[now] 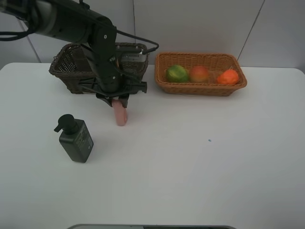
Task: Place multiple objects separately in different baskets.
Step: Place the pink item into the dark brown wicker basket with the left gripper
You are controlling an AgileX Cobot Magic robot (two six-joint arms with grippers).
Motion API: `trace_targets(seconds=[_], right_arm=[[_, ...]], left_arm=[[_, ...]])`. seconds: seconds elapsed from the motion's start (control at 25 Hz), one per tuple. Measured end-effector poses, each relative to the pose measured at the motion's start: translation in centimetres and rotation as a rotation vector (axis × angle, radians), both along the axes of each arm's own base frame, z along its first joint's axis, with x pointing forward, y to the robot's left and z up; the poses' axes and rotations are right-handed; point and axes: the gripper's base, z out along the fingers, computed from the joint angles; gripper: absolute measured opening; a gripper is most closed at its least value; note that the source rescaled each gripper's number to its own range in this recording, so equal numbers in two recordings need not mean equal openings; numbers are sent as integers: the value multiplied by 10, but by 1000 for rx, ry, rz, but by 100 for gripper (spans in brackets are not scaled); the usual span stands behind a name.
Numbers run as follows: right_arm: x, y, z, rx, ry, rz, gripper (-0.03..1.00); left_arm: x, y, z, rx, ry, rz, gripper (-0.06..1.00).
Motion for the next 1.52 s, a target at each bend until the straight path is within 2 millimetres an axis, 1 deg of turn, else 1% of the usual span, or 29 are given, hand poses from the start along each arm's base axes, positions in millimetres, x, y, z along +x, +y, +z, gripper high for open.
trace_targets(seconds=[0.6,0.68,0.76,0.88,1.04,1.24,1.36,1.52], right_arm=[[0,0,0,0,0,0,99],[0,0,0,0,0,0,99],[0,0,0,0,0,0,99],[0,0,0,0,0,0,99],[0,0,0,0,0,0,99],[0,0,0,0,0,0,99],[0,0,0,0,0,0,99],[0,0,0,0,0,0,99]], left_arm=[[0,0,-1,0,0,0,41],[0,0,2,-5,-6,0,41],[-2,1,14,-16,-29,-1,41],[-5,4,47,-49,-106,-16,41],[-15,11,87,-68,-176,-65,41],[-27,20,119,-72,-231,-107,41],[-23,25,133,-77,-261,-105,41],[-8,34,154,-75,-347,-84,41]])
